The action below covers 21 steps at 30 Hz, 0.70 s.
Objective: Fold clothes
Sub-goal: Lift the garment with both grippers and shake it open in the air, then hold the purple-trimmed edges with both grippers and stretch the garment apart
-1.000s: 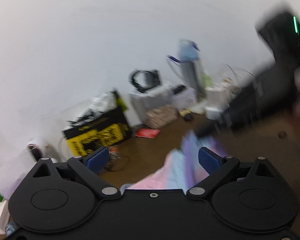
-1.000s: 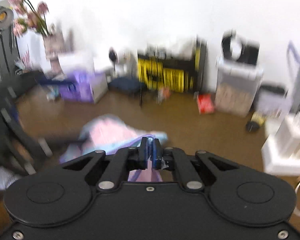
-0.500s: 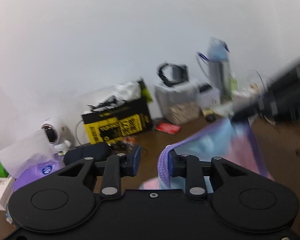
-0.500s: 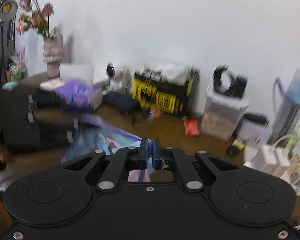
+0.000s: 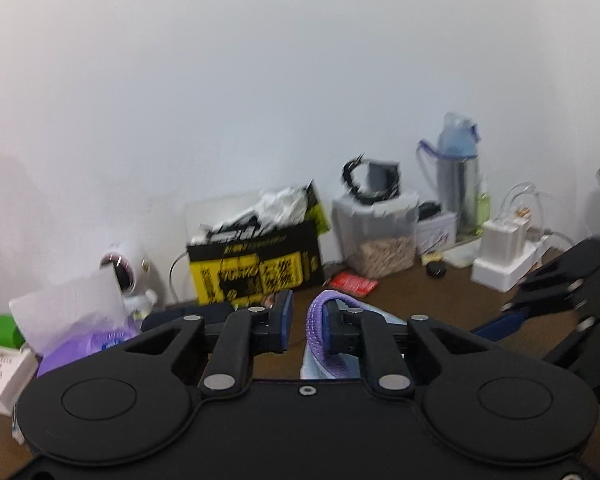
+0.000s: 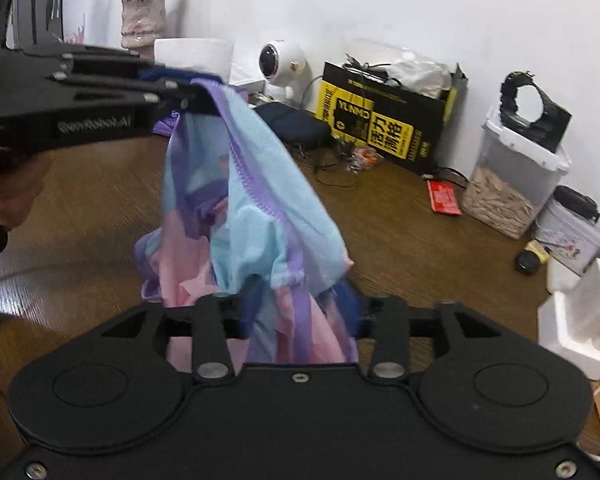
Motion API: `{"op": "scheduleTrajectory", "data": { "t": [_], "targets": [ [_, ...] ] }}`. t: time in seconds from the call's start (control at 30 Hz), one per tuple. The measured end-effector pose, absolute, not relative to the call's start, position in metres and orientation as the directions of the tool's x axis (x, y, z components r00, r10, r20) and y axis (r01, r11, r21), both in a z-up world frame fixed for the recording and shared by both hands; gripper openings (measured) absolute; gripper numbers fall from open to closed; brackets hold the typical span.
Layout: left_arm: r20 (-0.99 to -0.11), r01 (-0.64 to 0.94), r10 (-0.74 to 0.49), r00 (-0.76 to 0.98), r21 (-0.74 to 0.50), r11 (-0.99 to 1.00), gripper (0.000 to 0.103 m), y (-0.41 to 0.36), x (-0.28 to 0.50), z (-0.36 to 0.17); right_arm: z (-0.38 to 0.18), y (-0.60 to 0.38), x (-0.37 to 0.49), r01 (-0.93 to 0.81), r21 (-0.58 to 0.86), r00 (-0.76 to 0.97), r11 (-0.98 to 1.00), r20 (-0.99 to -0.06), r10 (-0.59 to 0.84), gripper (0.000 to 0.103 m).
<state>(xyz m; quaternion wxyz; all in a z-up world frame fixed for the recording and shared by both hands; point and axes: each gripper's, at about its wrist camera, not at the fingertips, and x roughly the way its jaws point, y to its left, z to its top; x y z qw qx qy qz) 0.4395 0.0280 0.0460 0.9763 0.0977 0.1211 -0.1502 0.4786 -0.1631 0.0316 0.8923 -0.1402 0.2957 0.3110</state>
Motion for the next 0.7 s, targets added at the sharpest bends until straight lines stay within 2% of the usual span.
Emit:
{"op": "scheduleTrajectory", "data": {
  "t": [0.03,0.07,0.1,0.13,0.2,0.37,0.43,0.47,0.53,0.57,0.67,0.7],
  "targets": [
    [-0.256,0.331,-0.286,0.923,0.152,0.931,0.015,0.028,0.437,0.049,0.029,-0.162,0.48,-0.643,-0.053,0.626,0.764,-0.611,0.485,0.056],
    [-0.247,0.344,-0.302,0.921,0.15,0.927,0.015,0.027,0.434,0.051,0.027,-0.161,0.481,-0.647,-0.038,0.617,0.761,-0.613,0.494,0.047],
    [-0.236,0.342,-0.302,0.924,0.153,0.927,0.015,0.026,0.432,0.053,0.025,-0.159,0.482,-0.651,-0.019,0.605,0.759,-0.618,0.502,0.029],
    [-0.221,0.335,-0.298,0.929,0.156,0.929,0.015,0.026,0.429,0.056,0.027,-0.158,0.481,-0.649,-0.026,0.609,0.761,-0.617,0.498,0.016],
    [-0.185,0.322,-0.295,0.937,0.136,0.937,0.015,0.03,0.424,0.063,0.038,-0.158,0.474,-0.627,-0.076,0.654,0.775,-0.593,0.471,0.012],
    [-0.085,0.308,-0.301,0.95,0.082,0.948,0.015,0.038,0.408,0.082,0.074,-0.17,0.447,-0.53,-0.218,0.795,0.819,-0.462,0.392,0.015],
    [-0.06,0.303,-0.298,0.953,0.081,0.95,0.015,0.038,0.403,0.086,0.088,-0.168,0.428,-0.545,-0.268,0.807,0.795,-0.424,0.41,0.033],
    [-0.058,0.303,-0.299,0.952,0.08,0.949,0.015,0.037,0.402,0.087,0.09,-0.165,0.422,-0.567,-0.277,0.798,0.776,-0.418,0.434,0.037],
    [-0.056,0.311,-0.308,0.95,0.08,0.947,0.015,0.036,0.4,0.089,0.096,-0.154,0.408,-0.618,-0.29,0.773,0.731,-0.393,0.498,0.055],
    [-0.057,0.315,-0.311,0.949,0.081,0.946,0.015,0.035,0.399,0.09,0.095,-0.15,0.406,-0.625,-0.294,0.768,0.723,-0.393,0.505,0.059],
    [-0.053,0.329,-0.325,0.944,0.088,0.94,0.015,0.034,0.396,0.091,0.088,-0.136,0.409,-0.613,-0.318,0.777,0.723,-0.41,0.478,0.057],
    [-0.057,0.329,-0.325,0.944,0.091,0.94,0.015,0.032,0.396,0.09,0.082,-0.133,0.414,-0.605,-0.32,0.778,0.73,-0.435,0.454,0.051]
  ]
}}
